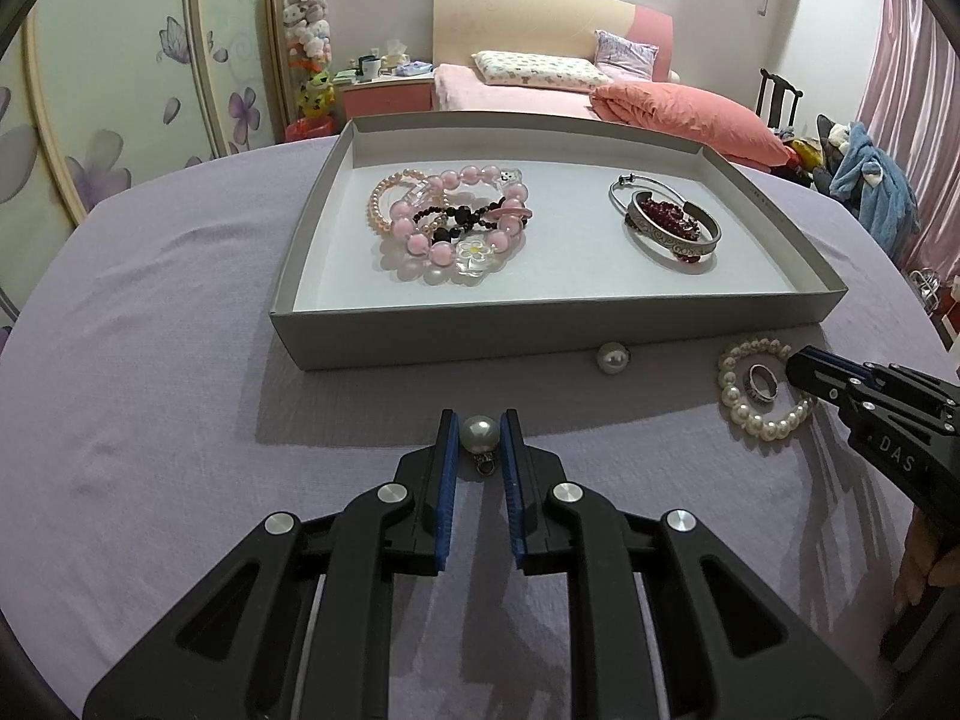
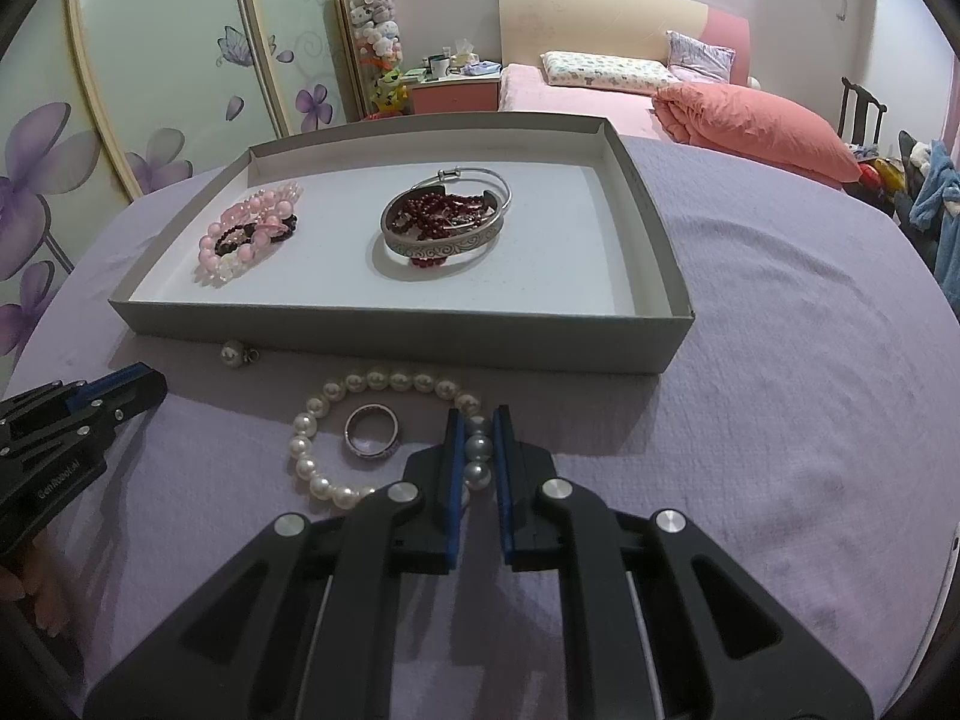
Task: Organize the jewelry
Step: 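Close the right tool on the pearl bracelet and lift it while the left tool holds the earring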
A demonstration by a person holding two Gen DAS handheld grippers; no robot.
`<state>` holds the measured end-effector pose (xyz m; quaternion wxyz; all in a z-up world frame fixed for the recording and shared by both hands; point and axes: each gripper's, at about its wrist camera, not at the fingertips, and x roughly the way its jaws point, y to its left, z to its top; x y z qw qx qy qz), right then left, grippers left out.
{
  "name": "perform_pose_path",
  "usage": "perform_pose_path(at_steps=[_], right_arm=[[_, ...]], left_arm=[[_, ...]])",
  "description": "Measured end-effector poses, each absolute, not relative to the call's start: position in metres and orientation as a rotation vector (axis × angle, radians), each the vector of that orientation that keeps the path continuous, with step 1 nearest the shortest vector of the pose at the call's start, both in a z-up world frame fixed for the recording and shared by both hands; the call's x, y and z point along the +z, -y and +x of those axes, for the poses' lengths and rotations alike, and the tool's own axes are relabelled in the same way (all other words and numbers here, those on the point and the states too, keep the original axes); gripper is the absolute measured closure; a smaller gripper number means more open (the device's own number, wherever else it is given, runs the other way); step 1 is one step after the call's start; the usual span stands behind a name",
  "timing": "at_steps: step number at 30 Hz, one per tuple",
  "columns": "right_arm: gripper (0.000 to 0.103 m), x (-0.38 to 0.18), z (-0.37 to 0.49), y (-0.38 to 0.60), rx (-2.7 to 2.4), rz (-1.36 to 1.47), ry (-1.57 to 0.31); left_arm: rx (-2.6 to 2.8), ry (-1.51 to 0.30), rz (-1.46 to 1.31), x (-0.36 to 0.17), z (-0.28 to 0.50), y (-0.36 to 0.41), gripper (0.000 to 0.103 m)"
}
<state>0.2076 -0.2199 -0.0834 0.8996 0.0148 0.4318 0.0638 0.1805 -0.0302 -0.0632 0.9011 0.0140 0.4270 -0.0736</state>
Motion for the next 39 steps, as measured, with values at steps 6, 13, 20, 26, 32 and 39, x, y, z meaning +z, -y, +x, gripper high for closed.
perform_pose_path(at_steps=[6,13,20,26,32,39], right_arm=[[0.092,-0.084,0.208,0.221,0.134,0.036,-0.894],[0.088,-0.083,0.207,0.219,0.139,0.027,-0.895],[0.087,-0.083,0.207,0.214,0.133,0.011,-0.895],[0.087,-0.083,0.205,0.214,0.128,0.007,-0.895],[0.087,-0.083,0.205,0.216,0.122,-0.005,-0.895],[0.093,-0.081,0.206,0.214,0.139,-0.021,-0.881]], left_arm=[[-0.155,-0.884,0.023,-0.064,0.181,0.029,0.087],[-0.168,-0.884,0.052,-0.064,0.181,0.034,0.076],[-0.139,-0.884,0.095,-0.065,0.181,0.042,0.074],[-0.111,-0.883,0.116,-0.065,0.183,0.046,0.074],[-0.104,-0.882,0.121,-0.065,0.183,0.048,0.074],[-0.132,-0.880,0.095,-0.064,0.184,0.044,0.089]])
